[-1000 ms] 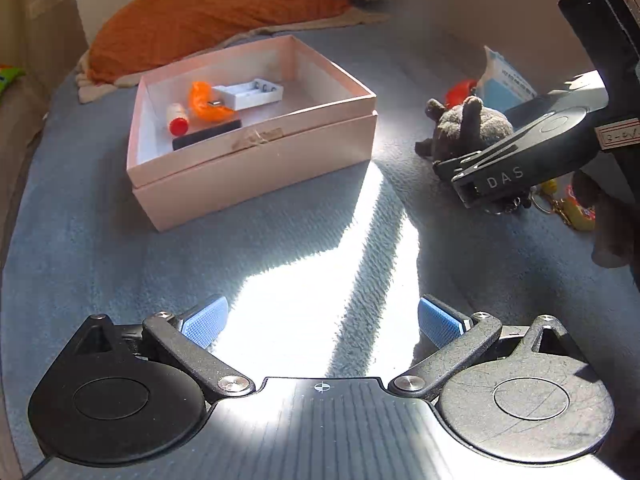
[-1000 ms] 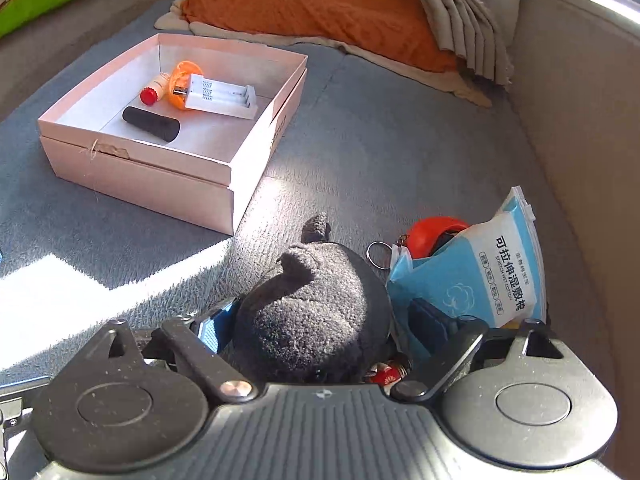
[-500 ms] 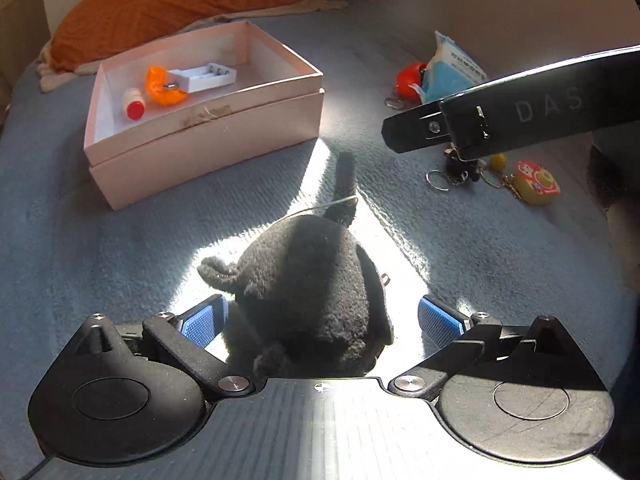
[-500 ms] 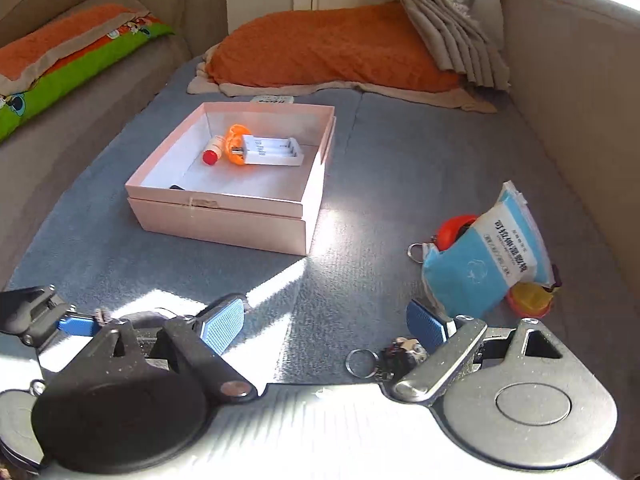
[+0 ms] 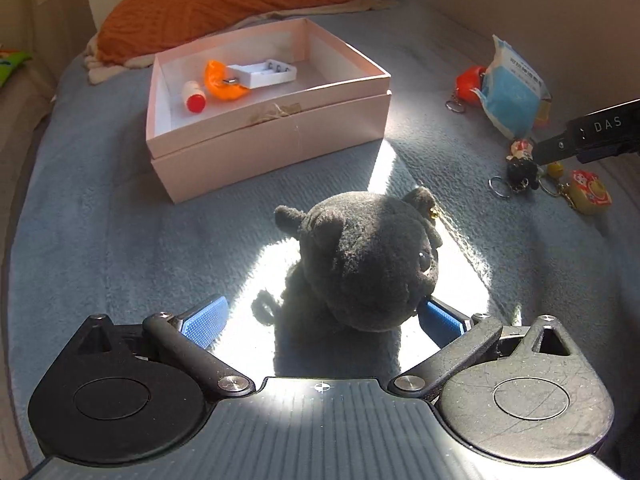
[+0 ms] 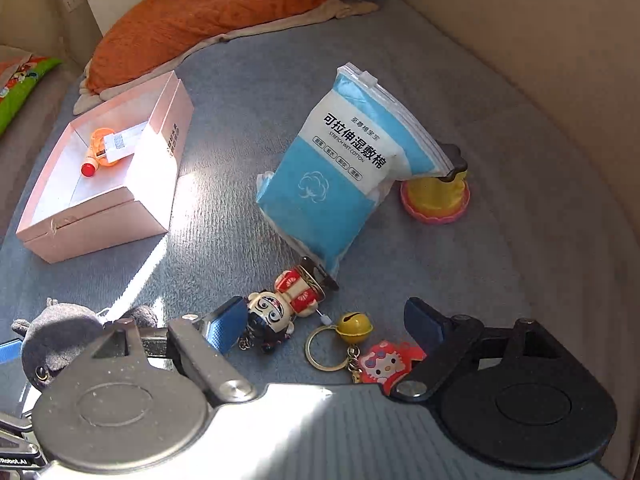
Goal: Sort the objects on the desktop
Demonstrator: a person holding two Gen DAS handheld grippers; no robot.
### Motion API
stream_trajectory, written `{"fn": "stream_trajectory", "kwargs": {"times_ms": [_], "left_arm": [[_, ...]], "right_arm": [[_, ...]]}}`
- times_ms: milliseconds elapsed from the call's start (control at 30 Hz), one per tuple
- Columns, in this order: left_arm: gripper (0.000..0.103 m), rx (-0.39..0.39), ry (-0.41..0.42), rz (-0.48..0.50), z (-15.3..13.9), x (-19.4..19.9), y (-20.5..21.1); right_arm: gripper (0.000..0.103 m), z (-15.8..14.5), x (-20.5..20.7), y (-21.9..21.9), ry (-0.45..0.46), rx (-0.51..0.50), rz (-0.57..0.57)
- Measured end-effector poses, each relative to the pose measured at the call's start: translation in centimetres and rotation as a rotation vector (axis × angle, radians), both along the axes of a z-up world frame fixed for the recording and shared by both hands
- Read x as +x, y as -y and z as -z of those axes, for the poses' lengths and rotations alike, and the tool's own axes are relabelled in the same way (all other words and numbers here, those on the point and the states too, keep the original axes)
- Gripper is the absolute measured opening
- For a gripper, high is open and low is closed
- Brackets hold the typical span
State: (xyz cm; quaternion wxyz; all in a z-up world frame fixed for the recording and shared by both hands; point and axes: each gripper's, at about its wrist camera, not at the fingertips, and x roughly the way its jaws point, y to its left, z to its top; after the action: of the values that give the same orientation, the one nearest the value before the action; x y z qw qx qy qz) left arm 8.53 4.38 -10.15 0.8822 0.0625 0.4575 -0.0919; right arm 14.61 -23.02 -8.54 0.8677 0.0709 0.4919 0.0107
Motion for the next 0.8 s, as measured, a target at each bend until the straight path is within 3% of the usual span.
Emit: {"fn": "stream_trajectory", "kwargs": {"times_ms": [100,167,333,433,533,567,600,667,733,800], "left_arm": [[0.103,0.025,0.042,-0.036,-0.9,0.0,-0.5],[0.103,0.049,0.076,-0.067,-1.5,0.0,-1.0],[0.103,0.113,0.099,-0.173,-1.9,0.9,-3.0],[0.103,0.128,0.070,-0.254,-1.5,1.4,-4.7],[0.103,0.089,0.053,-0.300,-1.5,1.3,-6.2],[0.103,0.066,0.053,-0.299,-1.6,1.1,-6.5],[0.103,0.036,0.055,-0.292,-1.7,1.0,-6.6],[0.103,-0.054,0.052,-0.264,-2.0,0.7,-6.8],[0.103,-0.175,0.039,-0.217,-2.5,0.6,-6.5],[0.103,-0.228,0.051,-0.162,-2.9,0.6,-5.2]], "right_arm": [[0.080,1.6,1.7,-1.2,-0.059,0.020,0.012],[0.055,1.5,1.8,-2.6,-0.065,0.013,-0.022],[0.037,0.2,-0.5,-7.4,-0.027,0.009,-0.255],[0.037,0.2,-2.7,-10.5,-0.031,-0.029,-0.410],[0.038,-0.1,-5.1,-12.9,0.006,-0.095,-0.543],[0.045,-0.5,-5.8,-13.3,0.028,-0.119,-0.570],[0.050,-0.6,-6.3,-13.4,0.049,-0.137,-0.584],[0.071,-0.9,-6.6,-13.5,0.079,-0.164,-0.582],[0.073,-1.0,-6.2,-13.0,0.080,-0.171,-0.552],[0.073,-1.2,-5.3,-11.8,0.071,-0.139,-0.487]]}}
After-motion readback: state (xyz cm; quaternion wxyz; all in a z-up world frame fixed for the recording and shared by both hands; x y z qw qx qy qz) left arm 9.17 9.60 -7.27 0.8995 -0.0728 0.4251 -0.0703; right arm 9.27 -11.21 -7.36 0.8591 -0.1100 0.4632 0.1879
